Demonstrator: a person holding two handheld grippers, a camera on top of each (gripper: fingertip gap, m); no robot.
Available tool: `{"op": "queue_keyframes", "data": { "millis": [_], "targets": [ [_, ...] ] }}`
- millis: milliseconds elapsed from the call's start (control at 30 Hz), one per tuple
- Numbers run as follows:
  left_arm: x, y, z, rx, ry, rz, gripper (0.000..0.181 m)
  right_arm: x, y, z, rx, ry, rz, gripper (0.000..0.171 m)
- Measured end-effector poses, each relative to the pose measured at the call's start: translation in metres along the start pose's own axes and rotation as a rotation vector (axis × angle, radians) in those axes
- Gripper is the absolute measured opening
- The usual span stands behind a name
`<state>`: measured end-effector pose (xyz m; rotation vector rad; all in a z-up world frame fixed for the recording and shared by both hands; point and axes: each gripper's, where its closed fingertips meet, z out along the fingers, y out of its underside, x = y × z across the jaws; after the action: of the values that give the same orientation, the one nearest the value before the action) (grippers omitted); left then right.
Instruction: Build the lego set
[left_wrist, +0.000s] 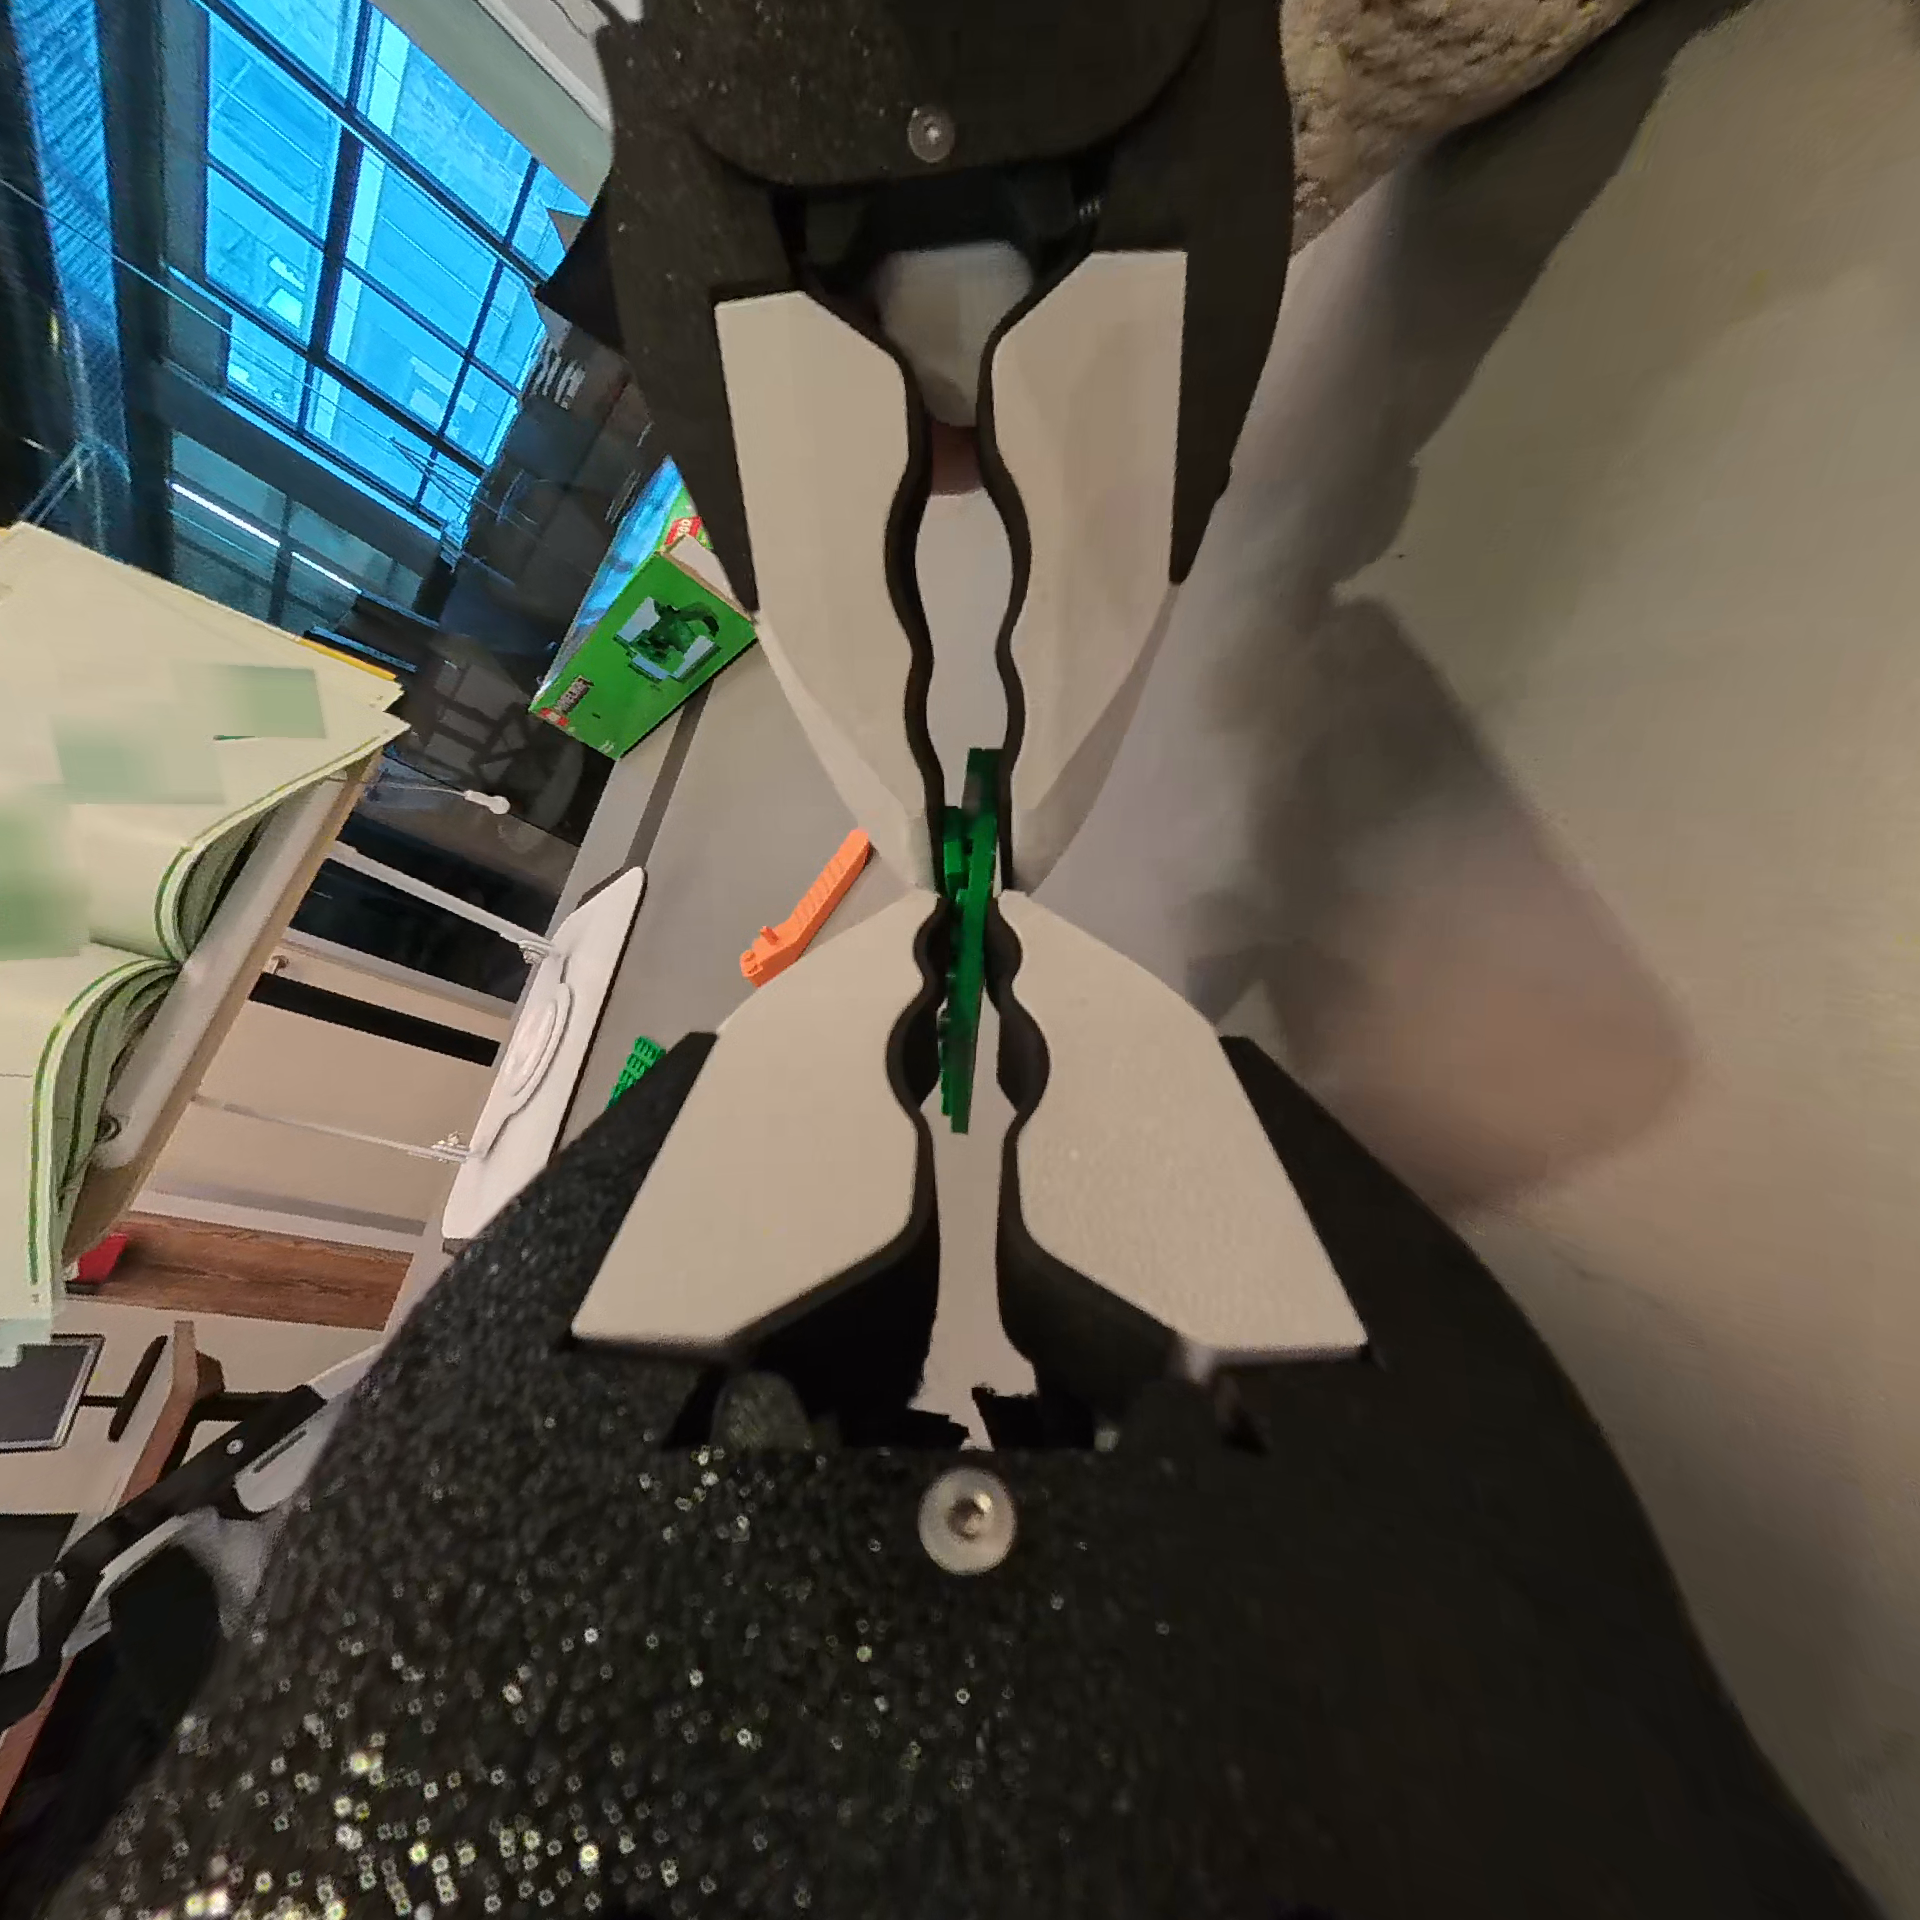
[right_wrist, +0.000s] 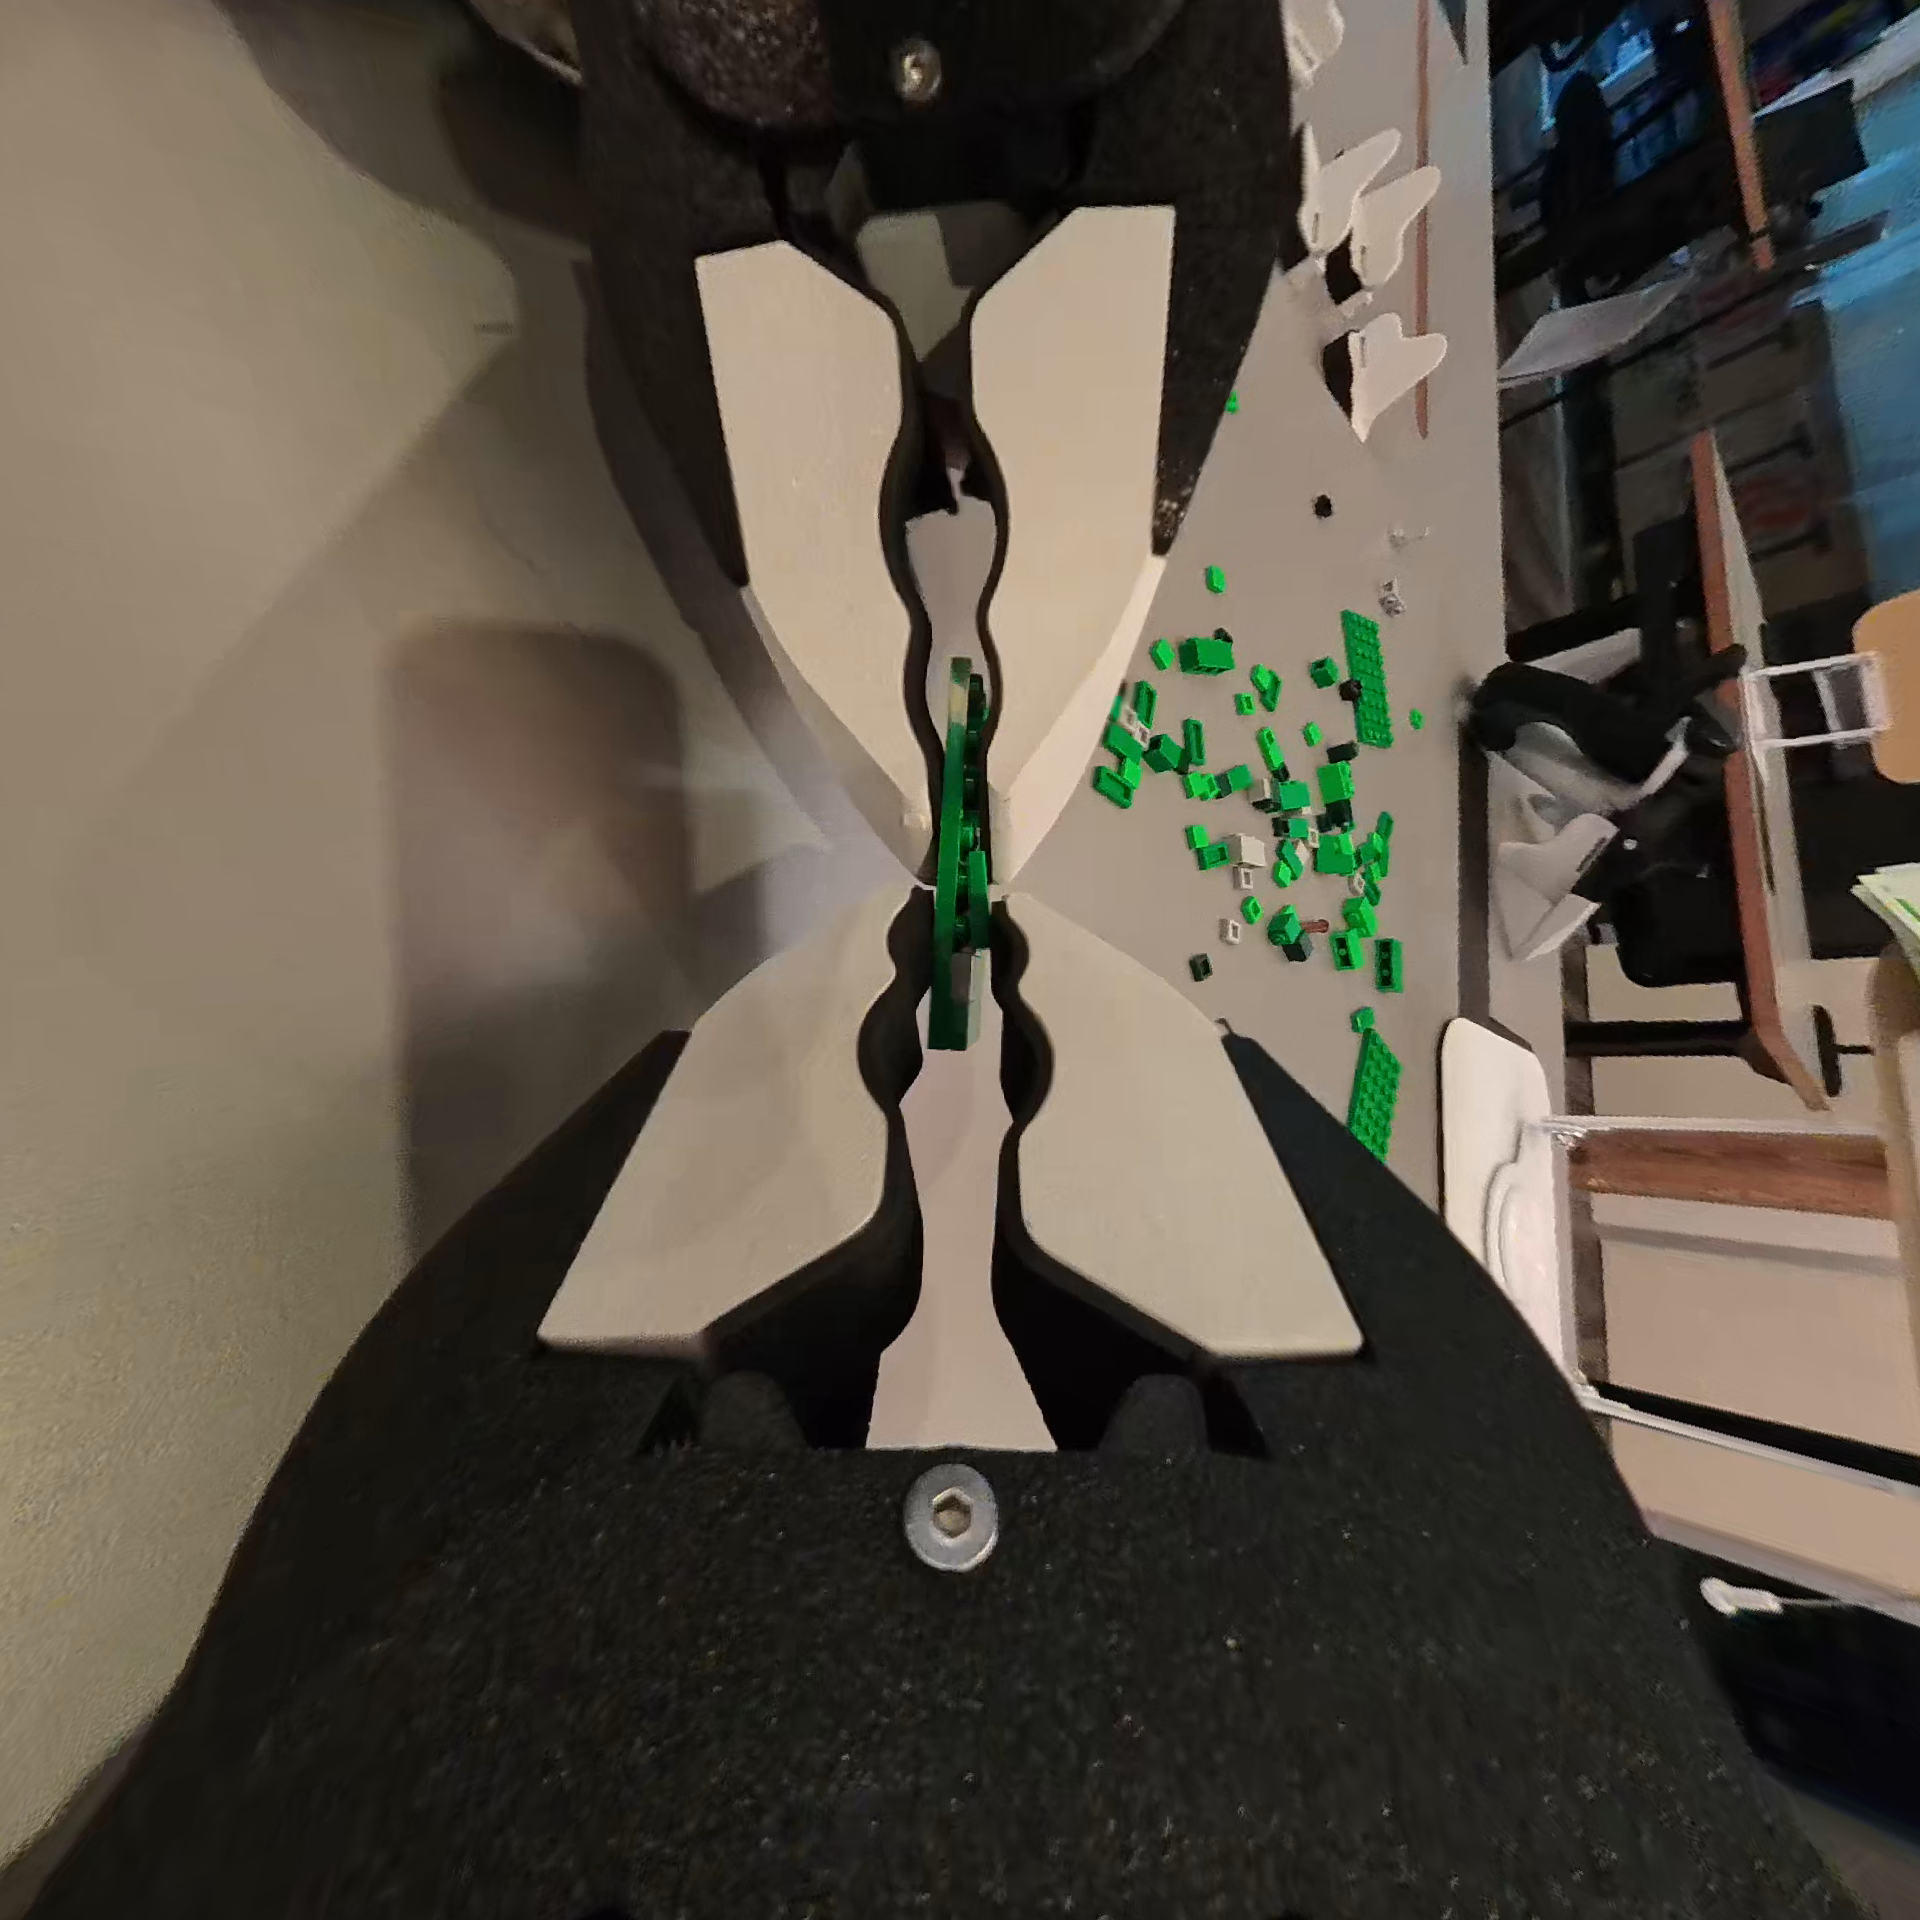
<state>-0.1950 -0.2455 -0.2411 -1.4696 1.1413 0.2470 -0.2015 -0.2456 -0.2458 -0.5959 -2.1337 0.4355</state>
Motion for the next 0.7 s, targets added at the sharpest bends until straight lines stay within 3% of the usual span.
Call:
{"op": "queue_keyframes", "data": {
  "millis": [167, 233, 567, 700],
  "targets": [
    [-0.002, 0.002, 0.0, 0.001, -0.001, -0.041, 0.005, 0.008, 0.0, -0.001, 0.013, 0.091, -0.035, 0.017],
    [-0.004, 0.001, 0.0, 0.01, -0.009, -0.052, 0.005, 0.007, -0.002, -0.001, 0.024, 0.105, -0.079, 0.01],
    [0.003, 0.004, 0.001, -0.015, 0.021, 0.013, 0.005, -0.001, 0.002, 0.002, -0.046, 0.096, -0.216, 0.007],
    [-0.009, 0.005, 0.003, -0.01, -0.033, -0.172, 0.011, 0.014, 0.003, -0.001, -0.001, 0.239, -0.255, 0.007]
  ]
}}
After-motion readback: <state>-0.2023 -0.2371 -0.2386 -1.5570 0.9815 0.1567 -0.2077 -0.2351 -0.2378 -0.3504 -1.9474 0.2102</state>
